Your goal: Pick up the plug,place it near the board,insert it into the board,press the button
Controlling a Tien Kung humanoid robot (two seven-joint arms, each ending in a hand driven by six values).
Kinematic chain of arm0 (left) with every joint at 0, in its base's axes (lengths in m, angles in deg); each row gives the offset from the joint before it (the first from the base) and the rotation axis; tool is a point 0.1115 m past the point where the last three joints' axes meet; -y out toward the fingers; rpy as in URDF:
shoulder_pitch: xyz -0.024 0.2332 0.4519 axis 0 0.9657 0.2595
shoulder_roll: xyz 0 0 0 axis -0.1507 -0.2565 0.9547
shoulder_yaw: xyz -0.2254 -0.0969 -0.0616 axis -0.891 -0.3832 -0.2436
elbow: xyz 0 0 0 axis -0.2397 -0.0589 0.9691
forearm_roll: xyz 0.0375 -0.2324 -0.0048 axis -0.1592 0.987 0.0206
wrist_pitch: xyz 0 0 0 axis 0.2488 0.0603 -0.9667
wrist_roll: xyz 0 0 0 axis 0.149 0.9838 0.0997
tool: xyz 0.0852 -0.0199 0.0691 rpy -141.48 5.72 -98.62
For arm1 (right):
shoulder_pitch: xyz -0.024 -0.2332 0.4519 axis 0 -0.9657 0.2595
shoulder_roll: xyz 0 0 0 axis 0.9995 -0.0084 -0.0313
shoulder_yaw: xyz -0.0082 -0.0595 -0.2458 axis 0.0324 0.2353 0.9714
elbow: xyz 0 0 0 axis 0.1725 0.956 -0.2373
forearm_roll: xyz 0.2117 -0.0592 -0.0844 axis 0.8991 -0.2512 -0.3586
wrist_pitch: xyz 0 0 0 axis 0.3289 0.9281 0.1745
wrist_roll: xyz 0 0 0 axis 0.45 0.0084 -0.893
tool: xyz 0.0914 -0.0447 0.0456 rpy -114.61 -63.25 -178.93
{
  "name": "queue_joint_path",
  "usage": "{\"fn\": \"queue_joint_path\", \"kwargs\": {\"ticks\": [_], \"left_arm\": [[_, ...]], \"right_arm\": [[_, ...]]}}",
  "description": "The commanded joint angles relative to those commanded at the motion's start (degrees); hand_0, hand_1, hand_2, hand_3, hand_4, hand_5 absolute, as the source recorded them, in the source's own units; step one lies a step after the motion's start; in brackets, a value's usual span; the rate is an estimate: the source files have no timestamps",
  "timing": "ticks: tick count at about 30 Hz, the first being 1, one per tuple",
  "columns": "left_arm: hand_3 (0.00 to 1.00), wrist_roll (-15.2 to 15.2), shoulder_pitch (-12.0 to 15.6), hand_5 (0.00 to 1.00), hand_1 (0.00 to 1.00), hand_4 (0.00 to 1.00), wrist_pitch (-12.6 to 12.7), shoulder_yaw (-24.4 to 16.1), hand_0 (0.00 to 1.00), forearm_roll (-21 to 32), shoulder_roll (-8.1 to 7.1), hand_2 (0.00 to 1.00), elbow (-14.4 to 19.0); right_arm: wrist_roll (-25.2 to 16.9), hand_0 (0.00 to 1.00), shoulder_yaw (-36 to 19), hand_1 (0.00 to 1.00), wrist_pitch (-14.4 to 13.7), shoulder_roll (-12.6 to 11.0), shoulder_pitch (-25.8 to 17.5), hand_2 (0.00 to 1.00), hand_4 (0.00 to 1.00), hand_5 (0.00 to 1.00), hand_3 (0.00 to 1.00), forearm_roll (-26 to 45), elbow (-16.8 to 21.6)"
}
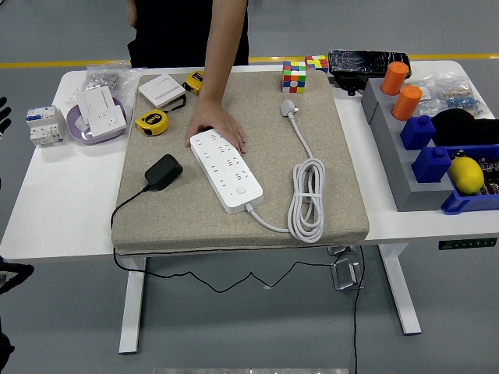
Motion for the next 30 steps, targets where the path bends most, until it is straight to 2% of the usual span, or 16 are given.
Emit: {"fn": "queue_joint_path", "kwargs": {"ticks": [7,23,24,29,30], "left_arm": [[0.774,0.0,-0.2,0.998,0.789,0.998,-0.1,0.0,0.827,-0.5,0.00,0.764,-0.1],[0.773,0.1,0.3,0.998,0.786,0.998,0.1,-0.4,0.825,-0.7,0.00,0.762,0.1],[0.772,0.1,0.2,0.998,0.785,0.998,0.1,-0.3,0.825,-0.7,0.00,0.761,0.1],[0.772,0.1,0.2,0.998,0.785,0.998,0.1,-0.3,0.825,-0.7,0.00,0.761,0.0],[0.772,0.1,0.3,0.998,0.784,0.998,0.1,-0.3,0.824,-0.6,0.00,0.761,0.0]], "right_arm": [[-0.3,0.951,1.1,0.911,0.0,0.0,-0.3,0.835,0.998,0.998,0.835,1.1,-0.1],[0.5,0.952,2.2,0.909,0.6,0.2,-3.3,0.835,0.998,0.998,0.844,-1.2,0.1],[0.6,0.952,2.4,0.910,0.7,0.1,-3.4,0.841,0.998,0.903,0.855,-1.4,0.1],[1.1,0.952,3.2,0.910,1.2,-0.5,-3.3,0.841,0.998,0.903,0.855,-2.7,-0.2],[1.2,0.956,3.4,0.912,1.4,-0.6,-3.3,0.848,0.998,0.804,0.858,-2.8,-0.3]]}}
